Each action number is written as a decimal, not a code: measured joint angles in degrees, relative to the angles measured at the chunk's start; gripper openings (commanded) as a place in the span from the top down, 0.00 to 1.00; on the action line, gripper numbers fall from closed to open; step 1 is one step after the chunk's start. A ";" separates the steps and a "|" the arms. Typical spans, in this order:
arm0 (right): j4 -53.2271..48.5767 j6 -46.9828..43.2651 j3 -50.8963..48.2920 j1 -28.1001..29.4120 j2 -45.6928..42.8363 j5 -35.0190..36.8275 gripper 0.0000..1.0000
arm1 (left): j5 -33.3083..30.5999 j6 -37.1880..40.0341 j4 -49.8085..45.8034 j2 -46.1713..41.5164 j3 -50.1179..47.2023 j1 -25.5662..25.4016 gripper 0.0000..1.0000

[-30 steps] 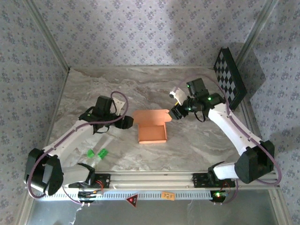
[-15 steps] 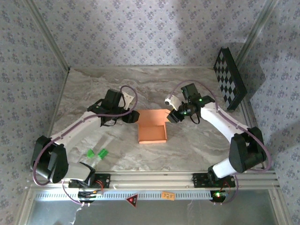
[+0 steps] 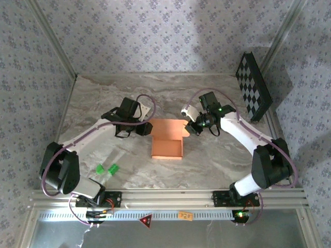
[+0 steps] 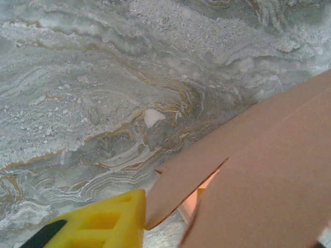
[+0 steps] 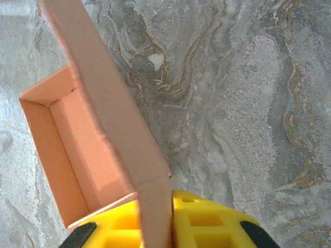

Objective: Fold the paper box

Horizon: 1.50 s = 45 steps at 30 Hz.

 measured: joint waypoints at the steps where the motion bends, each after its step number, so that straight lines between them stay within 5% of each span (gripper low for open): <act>1: 0.00 0.04 0.04 0.00 0.00 0.02 0.94 | 0.00 -0.02 -0.04 0.00 0.22 0.02 0.73; 15: 2.36 14.88 1.51 3.28 0.00 8.09 1.00 | -1.40 -4.33 -0.28 0.72 1.66 -0.63 0.80; 34: 15.23 55.93 2.60 11.54 4.87 40.06 1.00 | -5.90 -17.03 9.77 8.55 8.90 -0.20 0.78; 45: 19.26 63.10 2.64 12.24 8.37 44.52 1.00 | -4.24 -23.74 17.77 11.43 8.39 1.01 0.72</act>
